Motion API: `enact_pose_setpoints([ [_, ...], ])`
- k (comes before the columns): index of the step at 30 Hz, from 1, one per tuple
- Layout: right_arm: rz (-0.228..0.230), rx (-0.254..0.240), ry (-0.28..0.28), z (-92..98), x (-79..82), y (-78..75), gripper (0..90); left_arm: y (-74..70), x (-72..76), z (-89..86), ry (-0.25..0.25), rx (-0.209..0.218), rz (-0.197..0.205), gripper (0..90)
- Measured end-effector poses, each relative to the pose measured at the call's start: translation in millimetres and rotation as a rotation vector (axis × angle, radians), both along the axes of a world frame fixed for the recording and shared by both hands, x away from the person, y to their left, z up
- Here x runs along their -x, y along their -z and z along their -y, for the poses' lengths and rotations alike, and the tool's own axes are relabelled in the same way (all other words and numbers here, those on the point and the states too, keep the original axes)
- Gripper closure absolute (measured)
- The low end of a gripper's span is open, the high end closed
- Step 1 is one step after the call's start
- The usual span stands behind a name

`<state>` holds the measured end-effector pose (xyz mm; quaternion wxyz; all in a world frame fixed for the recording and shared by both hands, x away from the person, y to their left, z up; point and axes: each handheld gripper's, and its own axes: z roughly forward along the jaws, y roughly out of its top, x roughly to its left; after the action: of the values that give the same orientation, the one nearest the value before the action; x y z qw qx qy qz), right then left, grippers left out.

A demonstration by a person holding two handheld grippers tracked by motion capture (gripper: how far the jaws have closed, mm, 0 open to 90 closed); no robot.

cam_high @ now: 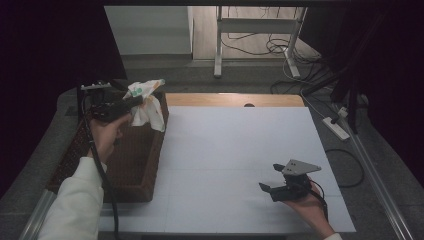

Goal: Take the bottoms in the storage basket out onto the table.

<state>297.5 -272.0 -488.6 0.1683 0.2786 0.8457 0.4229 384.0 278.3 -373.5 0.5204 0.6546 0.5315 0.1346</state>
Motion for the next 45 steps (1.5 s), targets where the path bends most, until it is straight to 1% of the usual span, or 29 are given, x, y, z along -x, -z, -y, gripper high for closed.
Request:
enact_pose_setpoints([
  [14,0.000,0.002,-0.001,-0.2,0.1,0.2,14.7,-0.3,1.9,4.1,0.015,0.013,0.003,77.5],
  [18,-0.001,0.003,-0.002,-0.4,0.1,0.3,14.7,-0.9,2.4,6.0,0.026,0.027,0.005,77.5],
  [21,0.000,0.004,-0.002,-0.5,0.1,0.3,14.7,-1.8,2.6,8.4,0.033,0.026,0.007,77.5],
  [31,0.000,0.005,-0.003,-0.8,0.0,0.6,14.7,-2.8,3.0,19.4,0.062,0.034,0.012,77.5],
  [45,0.001,0.005,-0.004,-0.8,0.2,0.6,14.8,-6.1,1.4,35.2,0.100,0.029,0.018,77.4],
])
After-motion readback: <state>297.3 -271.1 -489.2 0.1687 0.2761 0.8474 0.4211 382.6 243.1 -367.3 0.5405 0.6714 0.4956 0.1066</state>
